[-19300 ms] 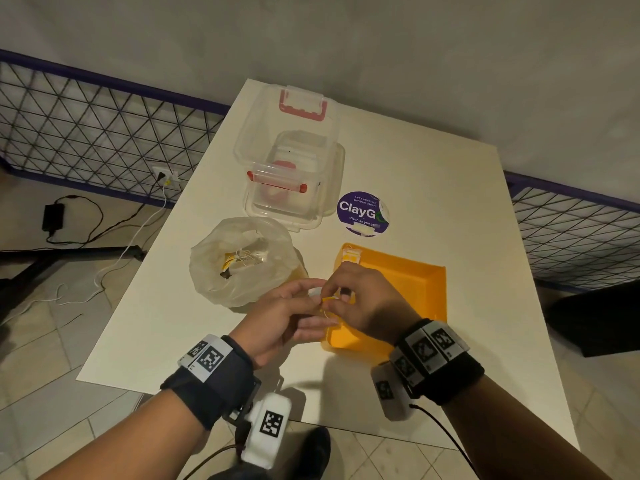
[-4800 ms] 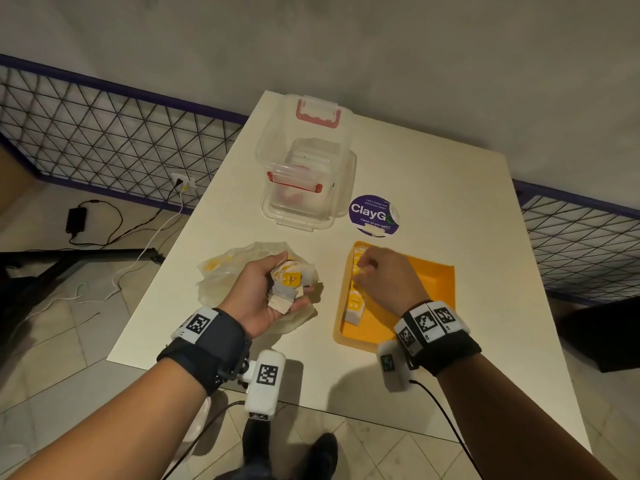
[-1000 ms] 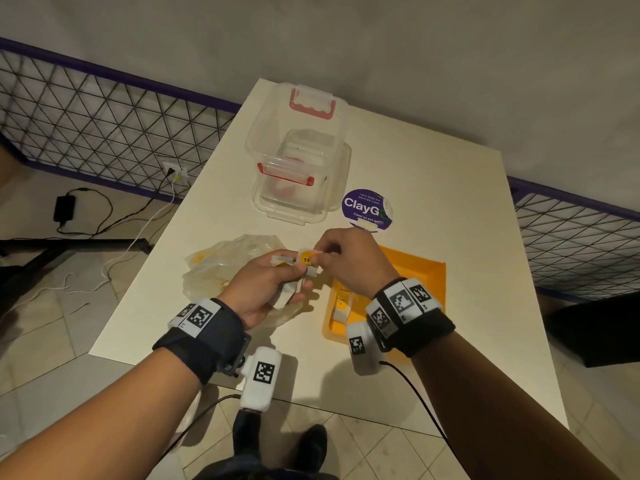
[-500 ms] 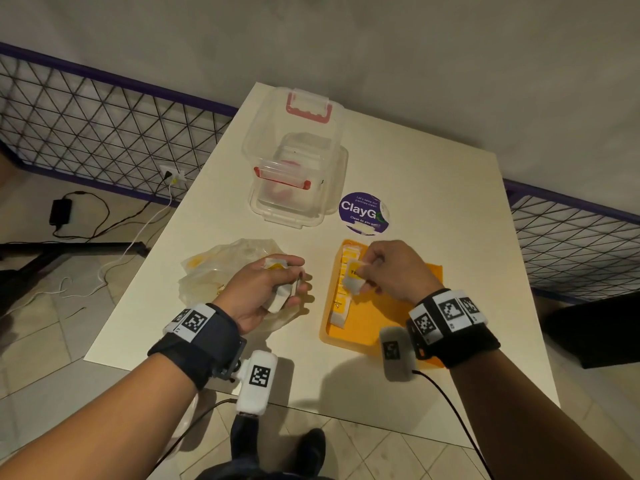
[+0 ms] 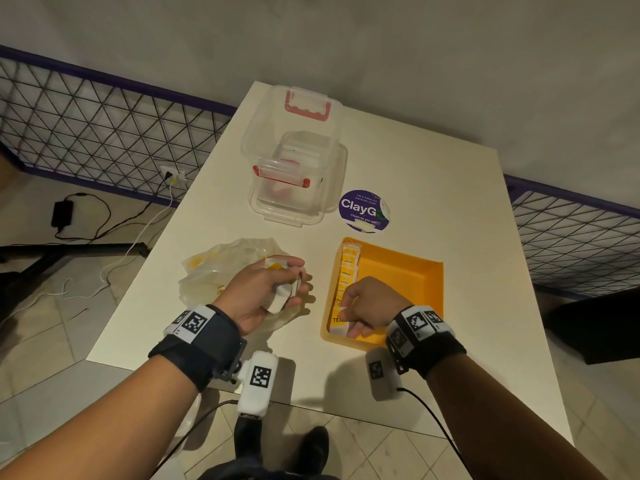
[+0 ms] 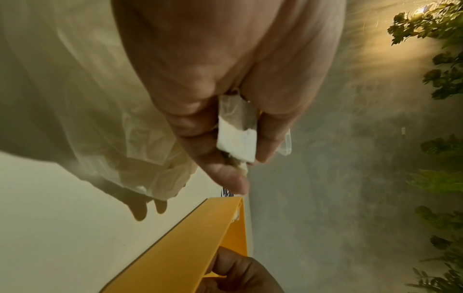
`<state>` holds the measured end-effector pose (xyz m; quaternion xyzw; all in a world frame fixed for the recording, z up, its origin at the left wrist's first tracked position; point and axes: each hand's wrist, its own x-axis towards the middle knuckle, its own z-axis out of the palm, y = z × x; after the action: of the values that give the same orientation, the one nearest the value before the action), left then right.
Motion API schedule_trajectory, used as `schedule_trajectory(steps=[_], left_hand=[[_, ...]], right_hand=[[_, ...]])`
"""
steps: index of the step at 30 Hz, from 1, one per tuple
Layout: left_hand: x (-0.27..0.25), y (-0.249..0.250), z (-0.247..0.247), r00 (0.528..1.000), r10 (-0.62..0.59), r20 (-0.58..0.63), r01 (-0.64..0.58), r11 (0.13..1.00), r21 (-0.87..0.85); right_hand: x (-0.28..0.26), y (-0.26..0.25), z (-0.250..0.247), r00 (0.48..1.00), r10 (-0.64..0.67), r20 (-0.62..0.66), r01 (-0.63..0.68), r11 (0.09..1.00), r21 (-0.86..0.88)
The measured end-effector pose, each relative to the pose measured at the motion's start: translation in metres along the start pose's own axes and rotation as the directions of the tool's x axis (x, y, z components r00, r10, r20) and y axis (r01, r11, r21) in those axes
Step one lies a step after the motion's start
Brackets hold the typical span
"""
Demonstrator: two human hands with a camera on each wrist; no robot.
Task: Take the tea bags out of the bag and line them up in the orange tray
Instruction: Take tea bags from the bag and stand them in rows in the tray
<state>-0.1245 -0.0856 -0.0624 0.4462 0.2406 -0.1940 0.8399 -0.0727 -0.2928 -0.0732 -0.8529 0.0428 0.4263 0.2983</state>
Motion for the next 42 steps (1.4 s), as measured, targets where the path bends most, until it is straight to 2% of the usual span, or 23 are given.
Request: schedule_trajectory(steps=[6,11,13,15,18,22,24,26,31,34,37,42], left_hand=[[-0.001,-0.001,-0.001,1.000,-0.008,0.004,0.008,1.000,-0.027],[0.001,-0.001,-0.002,0.999,-0.031,0.012,0.032,0.997,-0.066],[0.002,0.000,-0.002,0.998,-0.060,0.034,0.063,0.994,-0.093],[0.004,0.001,-0.005,0.992,-0.098,0.084,0.108,0.987,-0.122],[0.008,0.001,-0.006,0.985,-0.126,0.122,0.143,0.979,-0.145],[0.010,0.000,-0.004,0.979,-0.137,0.154,0.158,0.978,-0.134],[0.011,-0.002,-0.002,0.976,-0.151,0.159,0.170,0.978,-0.117],[0.011,-0.004,0.000,0.974,-0.172,0.149,0.187,0.978,-0.094],[0.009,-0.005,0.001,0.970,-0.194,0.145,0.203,0.978,-0.045],[0.008,-0.005,0.000,0.975,-0.180,0.131,0.188,0.981,-0.051],[0.006,-0.004,-0.001,0.976,-0.171,0.138,0.180,0.982,-0.056],[0.004,-0.001,0.002,0.963,-0.215,0.162,0.219,0.976,-0.009]], right_hand=[[0.004,-0.002,0.005,0.995,0.023,-0.097,-0.024,1.000,-0.018],[0.003,-0.005,0.008,0.992,0.036,-0.123,-0.035,0.999,0.014],[0.000,-0.006,0.006,0.990,0.029,-0.141,-0.034,0.999,-0.033],[-0.003,-0.011,-0.001,0.980,-0.031,-0.195,-0.001,0.987,-0.158],[-0.010,-0.023,-0.012,0.924,-0.196,-0.327,0.111,0.959,-0.259],[-0.023,-0.041,-0.015,0.803,-0.431,-0.411,0.367,0.902,-0.229],[-0.027,-0.050,-0.010,0.759,-0.517,-0.396,0.468,0.856,-0.219],[-0.026,-0.055,-0.003,0.737,-0.556,-0.384,0.517,0.830,-0.209],[-0.017,-0.061,0.012,0.738,-0.598,-0.313,0.553,0.801,-0.230],[-0.016,-0.063,0.019,0.713,-0.651,-0.259,0.599,0.758,-0.257],[-0.016,-0.063,0.020,0.690,-0.707,-0.153,0.634,0.693,-0.344],[-0.019,-0.062,0.014,0.705,-0.709,-0.027,0.620,0.633,-0.463]])
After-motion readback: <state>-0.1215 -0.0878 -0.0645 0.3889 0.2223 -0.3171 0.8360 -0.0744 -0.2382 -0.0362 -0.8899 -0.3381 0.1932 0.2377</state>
